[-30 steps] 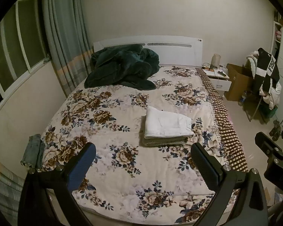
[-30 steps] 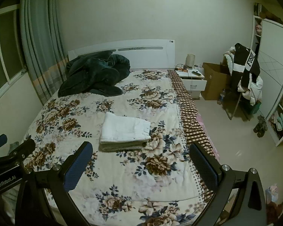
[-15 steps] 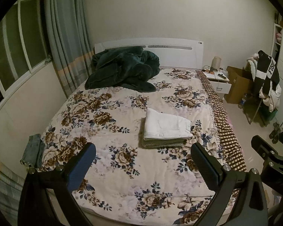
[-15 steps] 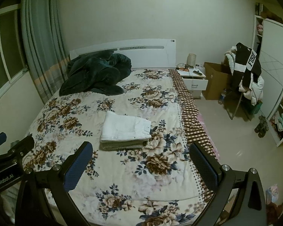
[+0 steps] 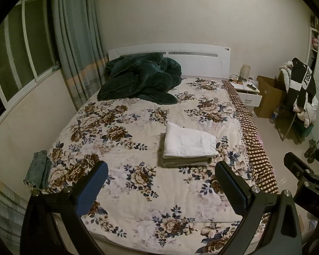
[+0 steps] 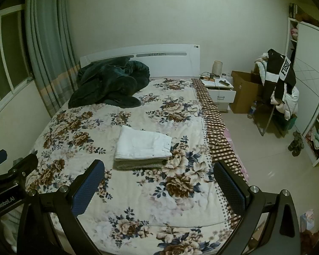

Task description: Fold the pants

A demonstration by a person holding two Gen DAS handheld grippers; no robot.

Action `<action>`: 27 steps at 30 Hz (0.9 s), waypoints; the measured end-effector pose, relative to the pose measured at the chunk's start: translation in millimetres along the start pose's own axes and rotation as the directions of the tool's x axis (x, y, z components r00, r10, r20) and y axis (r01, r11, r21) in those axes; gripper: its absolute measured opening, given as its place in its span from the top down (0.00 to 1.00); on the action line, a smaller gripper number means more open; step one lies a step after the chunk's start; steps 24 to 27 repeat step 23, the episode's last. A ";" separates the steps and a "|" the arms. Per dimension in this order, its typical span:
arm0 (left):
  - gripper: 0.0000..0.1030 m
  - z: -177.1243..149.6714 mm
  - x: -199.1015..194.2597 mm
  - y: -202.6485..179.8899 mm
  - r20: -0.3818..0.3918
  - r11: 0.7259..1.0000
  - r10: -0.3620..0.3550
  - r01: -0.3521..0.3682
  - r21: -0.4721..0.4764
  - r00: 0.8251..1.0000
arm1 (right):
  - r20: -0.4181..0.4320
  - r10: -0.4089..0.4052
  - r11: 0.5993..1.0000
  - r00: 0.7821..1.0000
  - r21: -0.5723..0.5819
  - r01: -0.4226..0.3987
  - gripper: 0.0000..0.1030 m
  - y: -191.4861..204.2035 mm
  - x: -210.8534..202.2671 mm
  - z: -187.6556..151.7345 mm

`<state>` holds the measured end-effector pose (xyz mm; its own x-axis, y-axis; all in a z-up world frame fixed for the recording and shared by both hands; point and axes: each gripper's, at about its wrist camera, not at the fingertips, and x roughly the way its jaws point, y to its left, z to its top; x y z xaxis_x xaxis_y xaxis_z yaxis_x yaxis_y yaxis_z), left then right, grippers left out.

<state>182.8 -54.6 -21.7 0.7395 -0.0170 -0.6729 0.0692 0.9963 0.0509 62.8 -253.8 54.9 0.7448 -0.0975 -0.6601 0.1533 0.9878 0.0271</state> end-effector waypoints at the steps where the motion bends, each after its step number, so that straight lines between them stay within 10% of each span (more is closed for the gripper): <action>1: 0.00 0.0 -0.6 -0.3 0.000 1.000 -0.001 0.001 0.001 1.000 | 0.000 0.001 1.000 1.000 0.002 -0.001 0.00 0.3 -0.7 -0.4; 27: 0.00 -2.9 -2.4 2.5 0.000 1.000 -0.005 0.005 -0.006 1.000 | -0.002 0.006 1.000 1.000 -0.002 -0.006 0.00 1.2 -1.0 -1.1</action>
